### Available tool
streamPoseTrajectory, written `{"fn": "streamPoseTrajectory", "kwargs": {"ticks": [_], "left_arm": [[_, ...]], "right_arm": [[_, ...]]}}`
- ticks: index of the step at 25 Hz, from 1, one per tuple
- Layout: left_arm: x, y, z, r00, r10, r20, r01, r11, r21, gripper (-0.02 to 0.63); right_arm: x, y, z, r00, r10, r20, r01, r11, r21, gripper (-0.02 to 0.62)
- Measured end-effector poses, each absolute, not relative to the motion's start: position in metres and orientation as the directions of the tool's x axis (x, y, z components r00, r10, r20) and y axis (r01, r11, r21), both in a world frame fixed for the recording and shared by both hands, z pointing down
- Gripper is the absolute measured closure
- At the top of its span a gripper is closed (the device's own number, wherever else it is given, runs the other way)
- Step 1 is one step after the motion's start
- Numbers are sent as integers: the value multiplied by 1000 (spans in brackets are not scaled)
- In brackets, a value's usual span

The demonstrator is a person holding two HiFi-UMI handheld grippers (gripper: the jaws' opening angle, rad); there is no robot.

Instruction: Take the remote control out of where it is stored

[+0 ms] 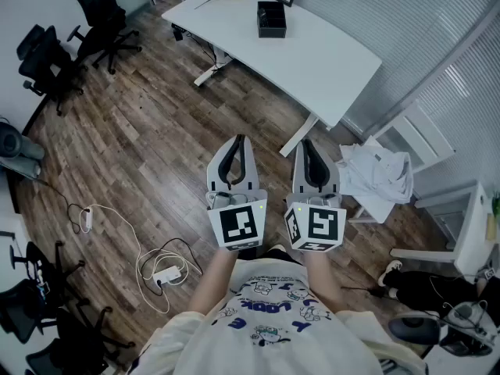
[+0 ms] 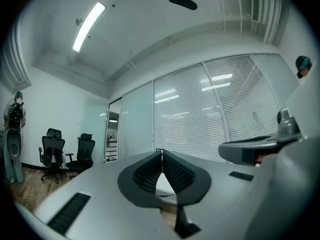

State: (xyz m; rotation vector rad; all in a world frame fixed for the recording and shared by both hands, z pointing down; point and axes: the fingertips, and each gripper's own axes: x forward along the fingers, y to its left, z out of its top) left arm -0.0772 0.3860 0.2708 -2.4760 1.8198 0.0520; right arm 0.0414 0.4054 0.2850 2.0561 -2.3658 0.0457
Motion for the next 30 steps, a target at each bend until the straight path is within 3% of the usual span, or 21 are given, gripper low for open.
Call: {"fn": "streamPoseTrajectory", "kwargs": {"ticks": [30], "left_arm": [[-133, 322, 294, 293, -956, -23, -956, -292, -32, 586]], "right_arm": [[3, 341, 308, -115, -992, 53, -992, 112, -61, 546]]}}
